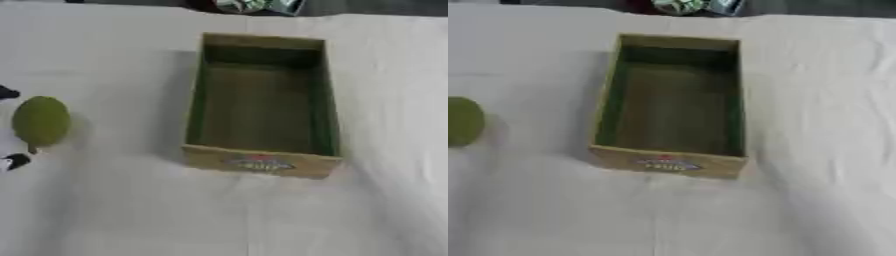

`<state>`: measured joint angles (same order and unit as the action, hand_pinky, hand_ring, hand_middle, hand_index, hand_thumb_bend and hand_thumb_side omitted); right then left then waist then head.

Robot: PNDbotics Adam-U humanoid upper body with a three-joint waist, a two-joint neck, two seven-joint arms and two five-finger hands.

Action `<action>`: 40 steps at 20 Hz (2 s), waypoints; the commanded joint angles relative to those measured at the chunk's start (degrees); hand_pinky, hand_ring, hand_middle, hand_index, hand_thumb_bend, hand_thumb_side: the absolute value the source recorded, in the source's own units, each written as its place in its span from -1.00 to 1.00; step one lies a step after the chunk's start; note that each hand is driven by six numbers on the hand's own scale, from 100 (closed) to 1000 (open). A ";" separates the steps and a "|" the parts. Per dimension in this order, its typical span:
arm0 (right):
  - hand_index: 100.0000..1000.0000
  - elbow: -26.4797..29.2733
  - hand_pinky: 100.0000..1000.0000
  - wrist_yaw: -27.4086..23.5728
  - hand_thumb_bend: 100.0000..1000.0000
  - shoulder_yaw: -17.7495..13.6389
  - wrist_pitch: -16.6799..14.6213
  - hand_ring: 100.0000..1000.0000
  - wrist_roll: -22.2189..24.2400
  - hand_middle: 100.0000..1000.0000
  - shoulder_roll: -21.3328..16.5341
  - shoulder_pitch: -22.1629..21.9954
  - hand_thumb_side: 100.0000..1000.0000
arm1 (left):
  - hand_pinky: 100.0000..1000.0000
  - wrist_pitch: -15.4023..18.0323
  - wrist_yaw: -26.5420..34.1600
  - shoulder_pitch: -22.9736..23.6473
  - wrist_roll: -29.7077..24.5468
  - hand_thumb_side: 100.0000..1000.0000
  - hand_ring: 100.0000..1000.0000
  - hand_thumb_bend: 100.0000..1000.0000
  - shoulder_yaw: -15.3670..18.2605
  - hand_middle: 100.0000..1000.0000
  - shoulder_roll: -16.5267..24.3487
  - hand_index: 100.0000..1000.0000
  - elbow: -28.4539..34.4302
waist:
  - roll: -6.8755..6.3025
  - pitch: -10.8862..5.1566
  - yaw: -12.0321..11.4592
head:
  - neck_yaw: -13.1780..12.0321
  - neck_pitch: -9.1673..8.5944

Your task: Pick up objects on the table and place them in the box.

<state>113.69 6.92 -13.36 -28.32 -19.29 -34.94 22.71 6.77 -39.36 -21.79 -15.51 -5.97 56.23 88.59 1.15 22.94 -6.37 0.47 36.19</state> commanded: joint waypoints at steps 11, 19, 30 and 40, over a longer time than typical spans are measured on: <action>0.62 0.91 0.69 -0.46 -1.00 -0.20 0.30 0.49 0.15 0.07 -0.57 0.81 -0.18 | 0.87 2.99 2.64 -7.22 -6.17 0.16 0.78 -0.18 -0.17 0.70 -3.66 0.95 -8.24 | -0.01 -0.92 0.25 | -1.00 -0.78; 0.62 0.91 0.69 -0.54 -1.00 -0.11 0.48 0.50 0.12 0.07 -0.30 0.77 -0.18 | 0.68 2.81 -0.71 -8.82 -6.04 -0.16 0.65 -0.25 -0.23 0.54 -5.07 0.88 -11.80 | 0.08 -0.91 0.39 | -1.47 -0.91; 0.62 0.91 0.70 -0.58 -1.00 -0.02 0.86 0.50 0.20 0.06 -0.02 0.73 -0.18 | 0.16 1.72 0.81 -10.13 -2.01 -0.94 0.19 -0.80 -0.03 0.06 -6.40 0.50 -13.02 | 0.06 -0.86 0.54 | -1.78 -0.97; 0.62 0.91 0.70 -0.67 -1.00 -0.05 0.93 0.50 0.16 0.06 -0.13 0.70 -0.18 | -0.32 2.38 -4.73 -10.10 11.60 -0.96 -0.11 -1.00 0.63 -0.17 -6.58 0.22 -10.57 | -0.01 -1.09 0.44 | -1.69 -0.97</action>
<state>113.69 6.63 -13.03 -27.52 -19.06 -33.98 22.97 9.06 -43.35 -31.27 -5.62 -6.53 48.21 76.81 1.35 23.13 -5.88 -1.14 35.70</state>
